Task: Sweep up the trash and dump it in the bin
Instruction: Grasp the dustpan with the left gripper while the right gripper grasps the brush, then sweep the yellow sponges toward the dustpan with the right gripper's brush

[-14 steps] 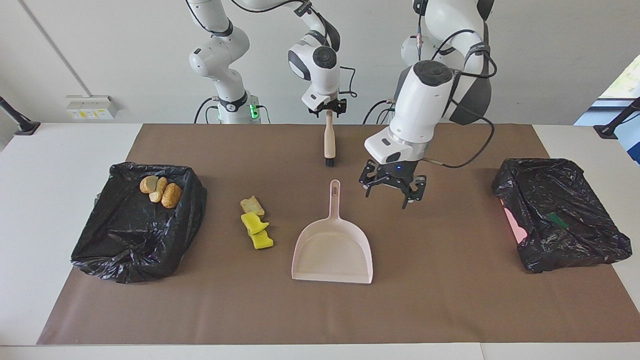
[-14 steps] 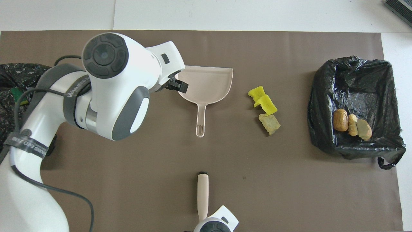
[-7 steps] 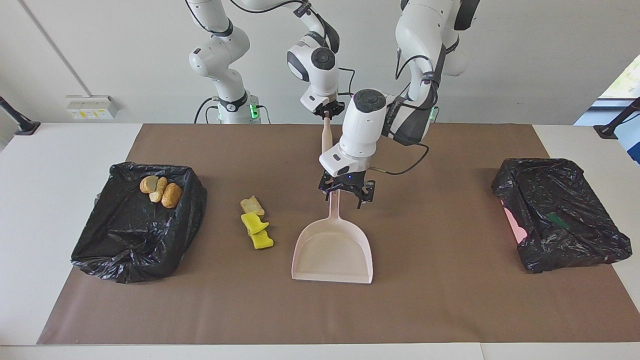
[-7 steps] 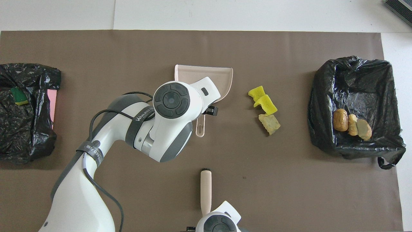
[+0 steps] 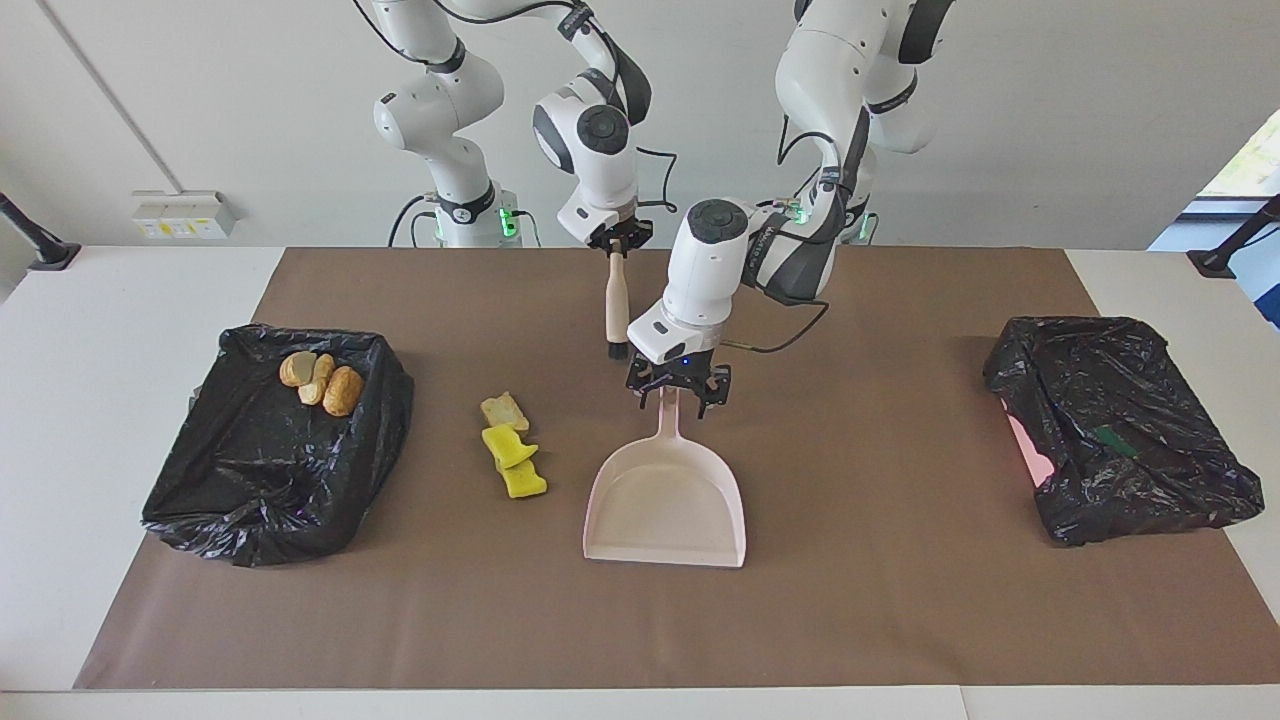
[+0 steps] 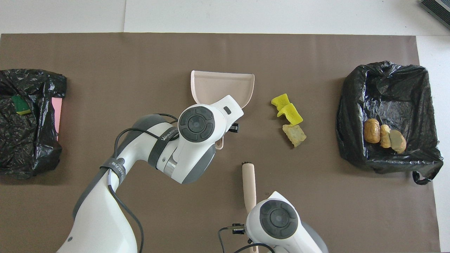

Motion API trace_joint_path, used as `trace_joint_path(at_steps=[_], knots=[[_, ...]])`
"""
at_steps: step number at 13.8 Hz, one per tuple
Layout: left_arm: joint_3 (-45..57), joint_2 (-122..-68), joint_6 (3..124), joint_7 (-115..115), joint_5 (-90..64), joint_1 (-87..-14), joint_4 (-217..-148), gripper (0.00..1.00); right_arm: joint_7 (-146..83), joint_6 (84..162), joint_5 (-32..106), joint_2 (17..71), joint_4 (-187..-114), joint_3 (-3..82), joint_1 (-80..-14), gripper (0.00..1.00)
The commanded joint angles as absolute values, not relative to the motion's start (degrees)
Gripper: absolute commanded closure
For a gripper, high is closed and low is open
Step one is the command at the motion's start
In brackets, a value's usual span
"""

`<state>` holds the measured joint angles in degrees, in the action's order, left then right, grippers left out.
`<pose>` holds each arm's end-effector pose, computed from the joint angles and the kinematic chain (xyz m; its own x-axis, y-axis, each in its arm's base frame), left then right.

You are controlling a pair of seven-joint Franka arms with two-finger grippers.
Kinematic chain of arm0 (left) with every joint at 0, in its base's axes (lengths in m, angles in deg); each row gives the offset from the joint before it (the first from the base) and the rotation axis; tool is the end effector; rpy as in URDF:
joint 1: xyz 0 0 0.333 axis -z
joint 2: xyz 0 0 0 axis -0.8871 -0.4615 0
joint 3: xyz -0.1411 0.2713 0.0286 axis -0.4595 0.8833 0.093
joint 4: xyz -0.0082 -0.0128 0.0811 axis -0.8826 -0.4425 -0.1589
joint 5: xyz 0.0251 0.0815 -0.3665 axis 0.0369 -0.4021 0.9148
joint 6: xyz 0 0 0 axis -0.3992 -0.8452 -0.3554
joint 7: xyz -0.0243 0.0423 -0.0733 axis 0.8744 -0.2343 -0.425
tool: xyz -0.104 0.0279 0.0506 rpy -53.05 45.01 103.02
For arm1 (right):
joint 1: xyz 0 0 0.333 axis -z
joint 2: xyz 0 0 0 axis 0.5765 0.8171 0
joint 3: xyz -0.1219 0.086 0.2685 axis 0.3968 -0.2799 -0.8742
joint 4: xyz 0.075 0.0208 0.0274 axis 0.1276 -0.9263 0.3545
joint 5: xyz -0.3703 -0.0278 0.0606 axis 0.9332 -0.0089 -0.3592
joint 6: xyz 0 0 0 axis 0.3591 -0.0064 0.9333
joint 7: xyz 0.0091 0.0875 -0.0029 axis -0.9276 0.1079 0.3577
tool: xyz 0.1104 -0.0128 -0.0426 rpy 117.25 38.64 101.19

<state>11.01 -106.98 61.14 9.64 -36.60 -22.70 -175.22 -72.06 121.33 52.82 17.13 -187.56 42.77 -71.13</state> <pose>0.5135 -0.4040 0.3490 0.9650 -0.1931 0.1774 -0.2129 -0.9719 0.1000 0.3059 0.2795 0.3487 0.9535 0.0011 -0.3013 -0.0072 -0.9996 -0.0265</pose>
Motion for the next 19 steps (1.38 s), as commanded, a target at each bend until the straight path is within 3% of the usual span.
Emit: trace_joint_path(at_steps=[1, 4, 6, 7, 9, 11, 14, 19], knots=[[12.00, -106.55, 62.14, 10.69, -36.64, -22.35, -175.89, 0.56, -64.15, 115.66, 56.06, 11.75, -187.78, 42.59, -62.57, 1.00], [11.91, -106.46, 61.79, 10.69, -36.64, -22.08, -177.20, 0.57, -61.49, 112.39, 64.22, 13.66, -182.88, 42.24, -55.79, 1.00], [11.82, -106.37, 61.62, 10.43, -36.64, -22.00, -177.20, 0.40, -60.35, 112.30, 69.94, 17.43, -178.58, 42.50, -54.63, 1.00], [11.82, -106.46, 61.44, 10.26, -36.64, -22.17, -177.12, 0.39, -58.60, 111.86, 72.22, 19.71, -175.59, 42.51, -52.45, 1.00], [12.00, -106.46, 61.61, 9.99, -36.64, -22.26, -176.59, 0.61, -54.64, 109.94, 79.15, 26.38, -169.00, 42.42, -49.36, 1.00], [11.91, -106.46, 61.53, 9.64, -36.73, -22.35, -176.50, 1.00, -53.84, 109.66, 85.06, 33.15, -163.99, 42.59, -48.74, 1.00], [12.08, -105.85, 61.00, 4.49, -36.82, -22.44, -175.97, 1.00, -48.24, 110.10, 87.10, 38.62, -160.18, 42.59, -47.51, 1.00], [13.23, -100.93, 48.72, -20.53, -36.82, -25.16, -175.62, 1.00, -44.44, 109.75, 86.05, 40.04, -160.53, 42.59, -46.02, 1.00]])
